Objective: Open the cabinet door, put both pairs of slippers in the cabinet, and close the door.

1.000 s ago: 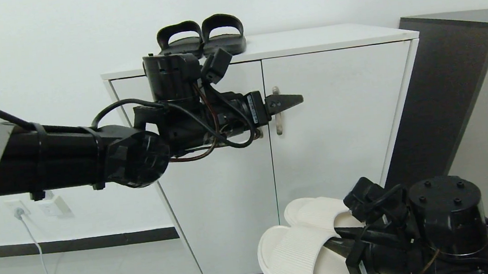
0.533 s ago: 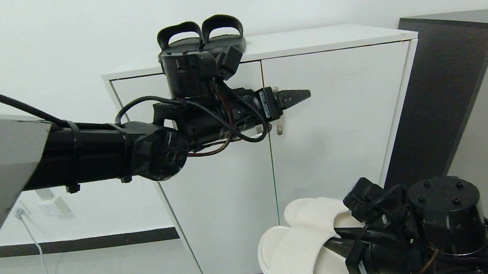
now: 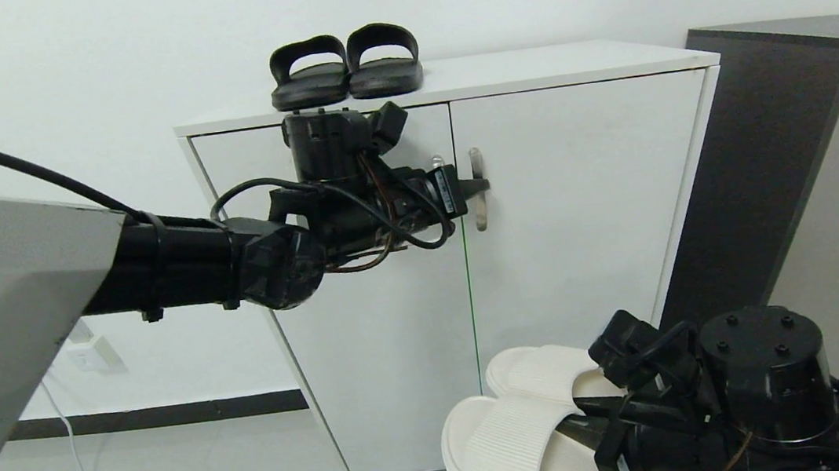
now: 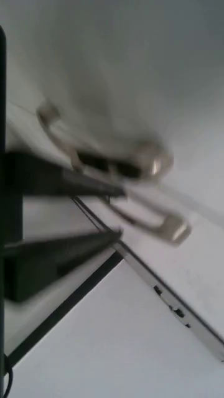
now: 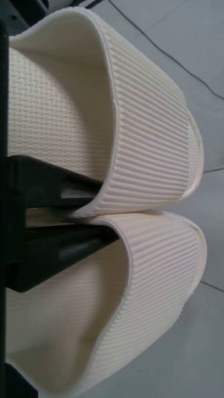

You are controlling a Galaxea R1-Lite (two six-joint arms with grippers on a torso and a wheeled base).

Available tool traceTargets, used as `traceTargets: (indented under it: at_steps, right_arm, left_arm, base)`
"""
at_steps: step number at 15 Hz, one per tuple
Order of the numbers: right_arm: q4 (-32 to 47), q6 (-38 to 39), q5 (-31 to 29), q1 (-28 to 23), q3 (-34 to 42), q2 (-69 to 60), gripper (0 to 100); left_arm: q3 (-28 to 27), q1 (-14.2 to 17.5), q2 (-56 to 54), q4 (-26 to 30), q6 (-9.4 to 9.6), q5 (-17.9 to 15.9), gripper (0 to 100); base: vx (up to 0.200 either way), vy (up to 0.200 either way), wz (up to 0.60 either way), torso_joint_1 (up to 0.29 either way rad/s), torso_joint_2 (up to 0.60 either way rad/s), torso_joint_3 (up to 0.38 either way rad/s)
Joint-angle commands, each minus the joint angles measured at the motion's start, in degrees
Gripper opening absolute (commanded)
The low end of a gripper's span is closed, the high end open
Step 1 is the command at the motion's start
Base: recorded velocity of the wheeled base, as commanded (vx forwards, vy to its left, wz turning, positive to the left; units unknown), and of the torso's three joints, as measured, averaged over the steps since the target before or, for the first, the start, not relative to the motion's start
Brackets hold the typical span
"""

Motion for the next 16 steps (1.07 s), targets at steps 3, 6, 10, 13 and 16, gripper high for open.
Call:
traceTargets:
  at_steps: [3,6,10,13,16]
  right_arm:
    - [0.0,0.0,3.4,0.4,1.6,0.0,0]
    - [0.0,-0.1,4.6,1.0,2.2,0.0,0]
    - [0.0,-0.2,4.5,1.0,2.1,0.1,0]
    - [0.0,-0.3,4.4,1.0,2.1,0.1,0]
    - [0.0,-0.4,4.4,1.0,2.1,0.1,0]
  left_arm:
    - [4.8,-0.2,-3.9,-0.4,0.26,-1.0,0]
    - [6.9,-0.6,-6.2,-0.5,0.26,-1.2,0]
    - [8.5,-0.9,-8.7,-0.3,-0.01,-1.1,0]
    - [8.3,-0.7,-8.6,-0.3,0.08,-1.1,0]
    - [6.4,-0.5,-7.6,0.0,-0.1,-1.2,100]
  base:
    - [0.0,0.0,0.0,0.0,0.0,0.0]
    - [0.0,0.0,0.0,0.0,0.0,0.0]
    - [0.0,0.0,0.0,0.0,0.0,0.0]
    - [0.0,0.0,0.0,0.0,0.0,0.0]
    - [0.0,0.0,0.0,0.0,0.0,0.0]
